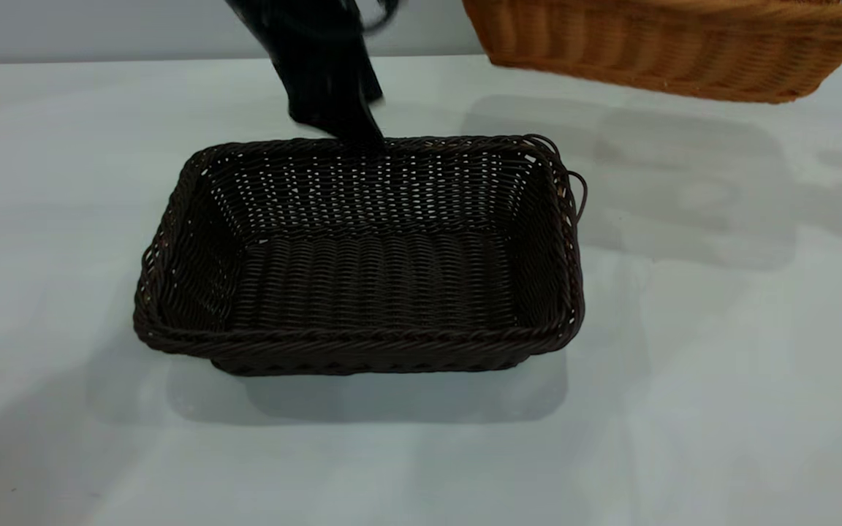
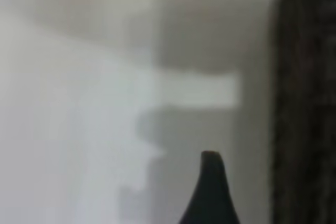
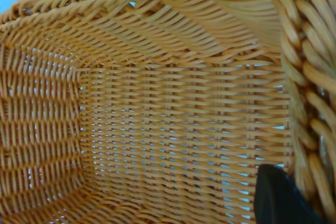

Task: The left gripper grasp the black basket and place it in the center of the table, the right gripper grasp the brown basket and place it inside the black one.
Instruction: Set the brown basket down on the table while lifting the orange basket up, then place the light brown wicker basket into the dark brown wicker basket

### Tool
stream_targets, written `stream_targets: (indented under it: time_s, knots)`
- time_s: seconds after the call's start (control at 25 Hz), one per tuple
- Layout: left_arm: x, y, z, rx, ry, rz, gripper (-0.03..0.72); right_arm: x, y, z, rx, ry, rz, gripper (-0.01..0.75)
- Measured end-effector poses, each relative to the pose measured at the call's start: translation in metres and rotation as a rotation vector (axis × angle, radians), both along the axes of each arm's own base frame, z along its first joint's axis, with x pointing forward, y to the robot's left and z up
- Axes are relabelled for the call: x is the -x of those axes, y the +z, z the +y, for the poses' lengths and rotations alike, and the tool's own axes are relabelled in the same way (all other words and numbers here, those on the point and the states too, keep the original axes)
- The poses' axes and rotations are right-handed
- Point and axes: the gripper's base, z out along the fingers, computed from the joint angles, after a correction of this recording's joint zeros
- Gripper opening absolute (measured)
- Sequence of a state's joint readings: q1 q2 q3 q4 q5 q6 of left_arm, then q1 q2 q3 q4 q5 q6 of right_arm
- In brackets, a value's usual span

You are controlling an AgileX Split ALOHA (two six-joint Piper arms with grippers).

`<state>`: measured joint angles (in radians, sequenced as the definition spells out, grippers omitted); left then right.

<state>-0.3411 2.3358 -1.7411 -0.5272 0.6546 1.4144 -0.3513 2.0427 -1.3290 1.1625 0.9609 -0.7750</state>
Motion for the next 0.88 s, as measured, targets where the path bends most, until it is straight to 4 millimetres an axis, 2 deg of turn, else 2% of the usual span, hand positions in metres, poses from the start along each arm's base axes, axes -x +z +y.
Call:
stream_targets:
  time_s: [0.08, 0.2, 0.28, 0.36, 0.44, 0.52, 0.64, 0.8, 0.88]
  knots:
    - [-0.01, 0.025, 0.023, 0.029, 0.161, -0.016, 0.533, 0.002, 0.003, 0.013, -0.023, 0.054, 0.017, 0.071]
    - [-0.022, 0.062, 0.07, 0.091, 0.392, -0.027, 0.536, 0.003, 0.002, 0.046, -0.03, 0.169, 0.066, 0.071]
    - [-0.028, 0.075, 0.103, 0.115, 0.509, -0.031, 0.536, 0.005, 0.001, 0.074, -0.021, 0.242, 0.108, 0.071]
    - [-0.031, 0.079, 0.126, 0.13, 0.586, -0.027, 0.536, 0.008, -0.001, 0.106, -0.007, 0.319, 0.146, 0.071]
    - [-0.033, 0.079, 0.143, 0.138, 0.632, -0.021, 0.536, 0.011, -0.002, 0.13, 0.0, 0.364, 0.173, 0.071]
    - [-0.034, 0.078, 0.154, 0.139, 0.657, -0.02, 0.536, 0.014, -0.004, 0.155, 0.022, 0.397, 0.189, 0.071]
    - [-0.034, 0.078, 0.159, 0.139, 0.668, -0.018, 0.536, 0.017, -0.007, 0.184, 0.077, 0.4, 0.197, 0.071]
    - [-0.034, 0.078, 0.158, 0.143, 0.669, -0.015, 0.536, 0.025, -0.019, 0.21, 0.129, 0.366, 0.196, 0.071]
    - [-0.034, 0.078, 0.158, 0.145, 0.67, -0.015, 0.536, 0.027, -0.025, 0.213, 0.145, 0.334, 0.191, 0.071]
